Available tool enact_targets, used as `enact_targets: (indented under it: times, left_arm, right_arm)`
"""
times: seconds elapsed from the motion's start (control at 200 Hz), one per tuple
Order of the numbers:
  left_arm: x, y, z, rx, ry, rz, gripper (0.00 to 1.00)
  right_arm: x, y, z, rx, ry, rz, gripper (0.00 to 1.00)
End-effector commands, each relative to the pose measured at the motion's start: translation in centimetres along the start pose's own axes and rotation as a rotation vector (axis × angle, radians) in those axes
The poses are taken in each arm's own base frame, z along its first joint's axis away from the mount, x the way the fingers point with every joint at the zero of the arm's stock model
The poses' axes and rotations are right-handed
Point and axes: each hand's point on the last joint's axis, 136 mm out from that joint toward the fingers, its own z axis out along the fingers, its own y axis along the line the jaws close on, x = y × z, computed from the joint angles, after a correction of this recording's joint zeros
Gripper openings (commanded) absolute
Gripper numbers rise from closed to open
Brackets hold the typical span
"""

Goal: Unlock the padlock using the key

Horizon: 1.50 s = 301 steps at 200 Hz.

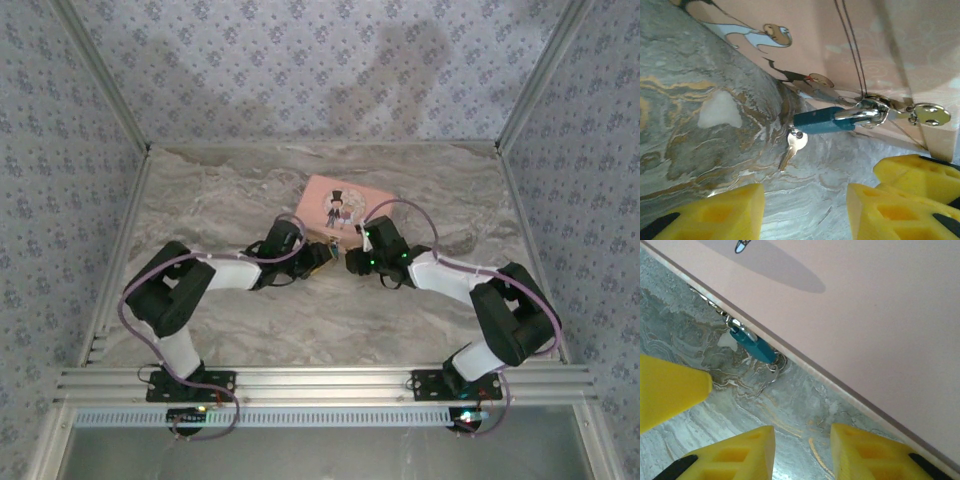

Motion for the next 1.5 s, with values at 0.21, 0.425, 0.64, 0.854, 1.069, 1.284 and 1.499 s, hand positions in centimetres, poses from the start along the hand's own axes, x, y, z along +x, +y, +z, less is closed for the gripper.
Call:
enact_targets:
  times: [0.21, 0.425, 0.64, 0.854, 1.069, 1.284, 1.499]
  left_arm:
    - [-2.7, -1.9, -2.6, -0.024, -0.079, 0.119, 0.53]
    - [-2.4, -2.9, -0.1, 0.037, -0.038, 0.189, 0.53]
    - [-2.6, -3.6, 1.3, 0.063, -0.070, 0.342, 0.56]
    - [-3.1, -3.8, 2.7, 0.106, -0.103, 0.425, 0.60]
    - [-3.1, -4.7, 4.4, 0.171, -0.102, 0.499, 0.61]
    - [-2.5, -6.0, 5.7, 0.249, -0.071, 0.568, 0.59]
    - [-1.8, -6.7, 6.2, 0.307, -0.041, 0.589, 0.52]
  right_arm:
    - [-2.6, -0.5, -0.3, 0.009, -0.048, 0.029, 0.36]
    - [-2.9, -0.7, -0.2, 0.011, -0.049, 0.036, 0.36]
    - [-3.2, -0.5, -1.2, -0.008, -0.052, 0.035, 0.39]
    - [-3.3, -1.9, -1.5, -0.007, -0.050, 0.077, 0.40]
    - [-3.8, -2.4, -1.5, -0.005, -0.049, 0.077, 0.40]
    - [-3.6, -2.7, -1.0, -0.003, -0.036, 0.081, 0.39]
    - [-3.2, -2.8, -0.6, -0.006, -0.032, 0.087, 0.39]
